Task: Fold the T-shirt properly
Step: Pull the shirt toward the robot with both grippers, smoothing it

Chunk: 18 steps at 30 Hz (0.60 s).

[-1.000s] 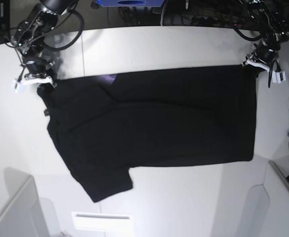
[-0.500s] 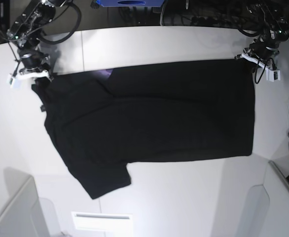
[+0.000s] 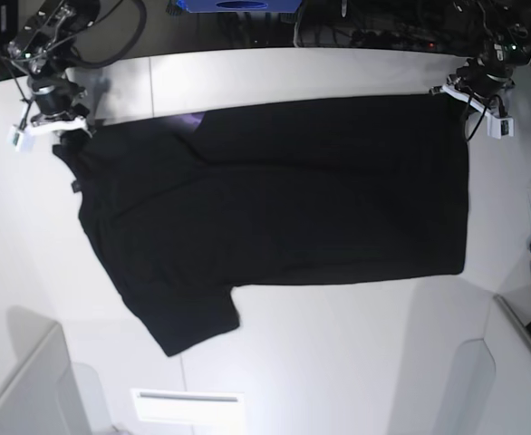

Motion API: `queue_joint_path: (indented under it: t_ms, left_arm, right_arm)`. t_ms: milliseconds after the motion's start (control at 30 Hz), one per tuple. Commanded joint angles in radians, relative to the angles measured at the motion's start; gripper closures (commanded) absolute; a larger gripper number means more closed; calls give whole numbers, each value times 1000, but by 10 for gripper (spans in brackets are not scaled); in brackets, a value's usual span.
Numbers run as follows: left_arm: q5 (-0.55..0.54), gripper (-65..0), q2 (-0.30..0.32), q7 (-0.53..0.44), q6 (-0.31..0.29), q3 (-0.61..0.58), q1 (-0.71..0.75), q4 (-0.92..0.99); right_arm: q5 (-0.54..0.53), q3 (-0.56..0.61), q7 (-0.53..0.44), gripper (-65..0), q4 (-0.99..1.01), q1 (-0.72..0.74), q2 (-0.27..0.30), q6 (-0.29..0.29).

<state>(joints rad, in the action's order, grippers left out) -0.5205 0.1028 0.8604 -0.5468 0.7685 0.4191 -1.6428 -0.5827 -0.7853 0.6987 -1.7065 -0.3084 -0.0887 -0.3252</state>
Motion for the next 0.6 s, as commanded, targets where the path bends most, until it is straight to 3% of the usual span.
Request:
queue_joint_path:
  t_ms: [0, 567]
  left_arm:
    - [4, 0, 12, -5, 9, 4, 5, -15]
    - [10, 0, 8, -5, 9, 4, 36, -23]
  right_arm:
    - [-15, 0, -26, 0, -20, -8, 8, -7]
    - [-15, -7, -27, 0, -77, -41, 4, -7]
